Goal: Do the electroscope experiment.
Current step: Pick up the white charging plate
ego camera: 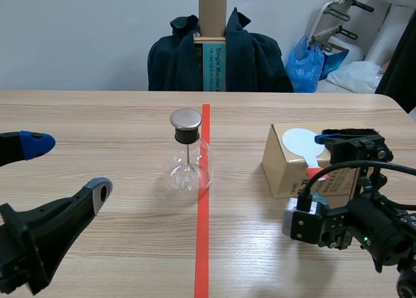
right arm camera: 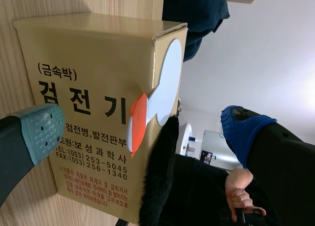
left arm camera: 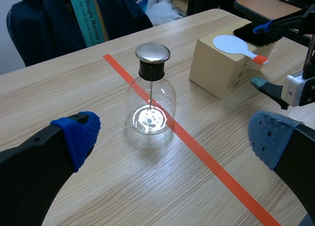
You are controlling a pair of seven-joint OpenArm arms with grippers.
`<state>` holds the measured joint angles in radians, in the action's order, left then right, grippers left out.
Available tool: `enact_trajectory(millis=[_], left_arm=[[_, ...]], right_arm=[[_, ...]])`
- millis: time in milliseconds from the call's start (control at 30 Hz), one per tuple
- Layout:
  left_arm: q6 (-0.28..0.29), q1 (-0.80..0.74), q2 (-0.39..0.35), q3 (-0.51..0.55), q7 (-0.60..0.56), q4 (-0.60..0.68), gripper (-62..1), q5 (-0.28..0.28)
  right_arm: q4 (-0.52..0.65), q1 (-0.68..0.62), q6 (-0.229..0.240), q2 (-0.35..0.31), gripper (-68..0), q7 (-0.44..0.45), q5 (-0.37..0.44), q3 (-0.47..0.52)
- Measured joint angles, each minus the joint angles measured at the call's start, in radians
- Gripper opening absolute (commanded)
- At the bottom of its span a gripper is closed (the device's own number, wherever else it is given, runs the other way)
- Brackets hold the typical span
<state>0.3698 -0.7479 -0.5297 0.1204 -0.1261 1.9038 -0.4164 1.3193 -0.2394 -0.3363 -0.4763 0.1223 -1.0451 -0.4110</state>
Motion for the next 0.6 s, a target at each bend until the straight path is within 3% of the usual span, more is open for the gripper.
enact_trajectory(millis=[67,267,433,600], left_arm=[[0.0,0.0,0.0,0.0,0.0,0.0,1.4,0.0],[0.0,0.0,0.0,0.0,0.0,0.0,1.4,0.0],[0.0,0.0,0.0,0.0,0.0,0.0,1.4,0.0],[0.0,0.0,0.0,0.0,0.0,0.0,1.4,0.0]], right_arm=[[0.0,0.0,0.0,0.0,-9.5,0.008,0.0,0.0],[0.0,0.0,0.0,0.0,-43.9,0.016,-0.002,0.0],[0.0,-0.005,0.0,0.0,-66.3,0.018,0.001,0.0],[0.002,-0.003,-0.015,0.0,-66.7,0.018,0.001,0.0]])
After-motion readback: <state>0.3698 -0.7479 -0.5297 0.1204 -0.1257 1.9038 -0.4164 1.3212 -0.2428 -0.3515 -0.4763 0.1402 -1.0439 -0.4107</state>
